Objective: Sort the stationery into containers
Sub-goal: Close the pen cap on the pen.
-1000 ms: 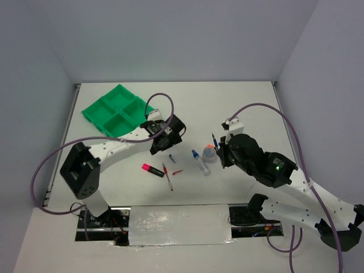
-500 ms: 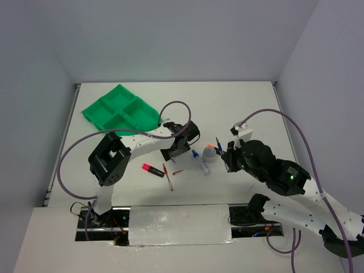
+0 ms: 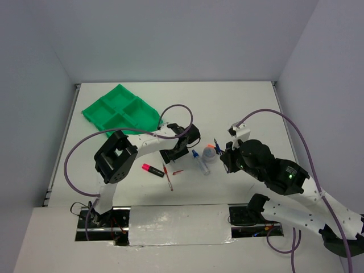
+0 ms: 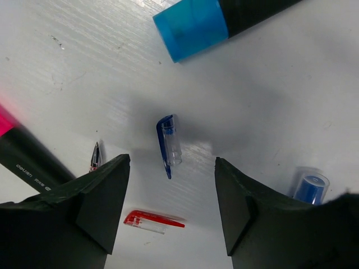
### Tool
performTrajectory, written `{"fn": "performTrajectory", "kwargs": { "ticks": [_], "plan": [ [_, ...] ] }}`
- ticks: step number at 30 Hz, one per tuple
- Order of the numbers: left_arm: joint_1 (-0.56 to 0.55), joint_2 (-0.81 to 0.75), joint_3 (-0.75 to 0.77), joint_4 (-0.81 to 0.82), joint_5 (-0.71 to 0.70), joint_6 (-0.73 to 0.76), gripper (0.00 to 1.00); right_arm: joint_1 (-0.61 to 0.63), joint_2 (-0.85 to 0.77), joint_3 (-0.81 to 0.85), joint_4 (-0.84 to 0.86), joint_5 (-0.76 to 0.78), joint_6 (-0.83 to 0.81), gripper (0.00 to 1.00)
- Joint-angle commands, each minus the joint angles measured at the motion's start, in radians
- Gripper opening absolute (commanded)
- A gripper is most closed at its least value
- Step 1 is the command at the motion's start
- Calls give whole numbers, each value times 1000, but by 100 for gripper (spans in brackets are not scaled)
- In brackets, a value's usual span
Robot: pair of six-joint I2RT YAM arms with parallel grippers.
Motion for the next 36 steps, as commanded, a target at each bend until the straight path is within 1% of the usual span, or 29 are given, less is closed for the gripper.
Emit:
{"fn": "performTrajectory", "kwargs": {
  "ticks": [1, 3, 4, 11, 15, 18, 19, 21, 22, 24, 25, 32, 36],
  "plan": [
    [-2, 16, 33, -18, -23, -15, 72, 7, 5, -7, 34, 2, -15, 0],
    [1, 25, 35, -9, -20, -5, 71, 6, 13, -10, 36, 0, -15, 0],
    [-1, 28, 38, -6, -18, -4, 66, 7, 14, -10, 39, -1, -15, 0],
    [11, 36, 10, 19, -8, 2, 64, 6, 25, -16, 49, -9, -19, 0],
    [24, 35, -29, 60, 14, 15, 58, 6, 25, -18, 51, -14, -21, 0],
    [25, 35, -39, 68, 20, 14, 47, 7, 23, -21, 52, -14, -22, 0],
    [25, 38, -40, 69, 22, 18, 37, 6, 23, -22, 54, -14, -22, 0],
    [27, 42, -45, 69, 25, 21, 30, 7, 17, -25, 63, -11, -24, 0],
    [28, 45, -46, 73, 26, 24, 19, 7, 16, -29, 63, -6, -24, 0],
    [31, 50, -59, 79, 37, 27, 13, 6, 13, -30, 63, 3, -22, 0],
    [34, 51, -65, 83, 43, 33, 1, 6, 8, -30, 63, 3, -24, 0],
    [36, 52, -94, 109, 51, 74, 0, 6, -3, -32, 68, 17, -30, 0],
    [33, 16, -117, 134, 45, 100, 0, 6, 5, -39, 72, 23, -27, 0]
  ]
}}
